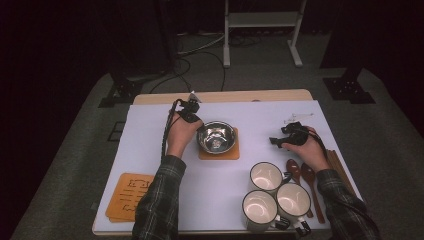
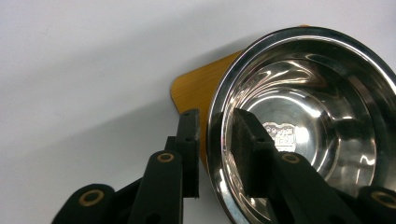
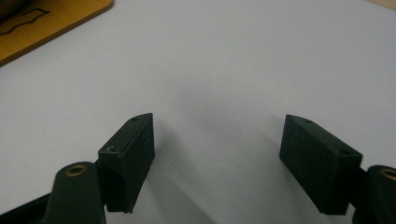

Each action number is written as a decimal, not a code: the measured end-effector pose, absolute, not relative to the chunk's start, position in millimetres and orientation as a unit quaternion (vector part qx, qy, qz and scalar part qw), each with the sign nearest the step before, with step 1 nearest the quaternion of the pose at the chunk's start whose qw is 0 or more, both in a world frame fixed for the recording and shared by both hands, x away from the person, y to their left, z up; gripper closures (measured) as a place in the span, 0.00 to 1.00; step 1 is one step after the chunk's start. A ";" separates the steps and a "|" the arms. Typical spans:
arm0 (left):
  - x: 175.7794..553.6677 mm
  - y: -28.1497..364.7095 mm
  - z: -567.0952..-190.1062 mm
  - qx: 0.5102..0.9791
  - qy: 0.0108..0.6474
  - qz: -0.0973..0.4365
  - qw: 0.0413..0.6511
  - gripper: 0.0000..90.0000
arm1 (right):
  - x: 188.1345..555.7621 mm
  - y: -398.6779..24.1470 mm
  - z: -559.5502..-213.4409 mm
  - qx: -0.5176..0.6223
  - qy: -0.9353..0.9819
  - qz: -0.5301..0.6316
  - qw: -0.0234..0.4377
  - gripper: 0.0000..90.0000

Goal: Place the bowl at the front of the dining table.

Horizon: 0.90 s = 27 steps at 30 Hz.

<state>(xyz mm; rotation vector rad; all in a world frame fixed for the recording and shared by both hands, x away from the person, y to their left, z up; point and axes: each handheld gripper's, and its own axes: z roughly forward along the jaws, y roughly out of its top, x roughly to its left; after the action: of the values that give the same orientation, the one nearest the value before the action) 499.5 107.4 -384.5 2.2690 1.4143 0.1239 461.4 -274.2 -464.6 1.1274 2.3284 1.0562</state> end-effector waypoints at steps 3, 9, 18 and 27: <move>498.5 109.0 -382.2 0.824 0.514 0.048 0.234 0.75 | 461.4 -274.2 -464.6 0.398 0.821 0.372 0.173 0.28; 495.4 113.2 -378.4 0.823 0.514 0.053 0.237 0.77 | 461.4 -274.3 -464.5 0.397 0.821 0.372 0.173 0.28; 488.4 124.4 -373.4 0.816 0.519 0.052 0.250 1.00 | 461.3 -274.1 -464.6 0.398 0.820 0.372 0.173 0.28; 483.8 136.1 -379.5 0.809 0.533 0.051 0.243 1.00 | 461.3 -274.1 -464.5 0.397 0.821 0.371 0.174 0.28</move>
<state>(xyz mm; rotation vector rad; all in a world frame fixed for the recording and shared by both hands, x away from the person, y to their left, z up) 483.8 136.1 -379.5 2.2103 1.4557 0.1397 461.3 -274.1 -464.5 1.1261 2.3284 1.0532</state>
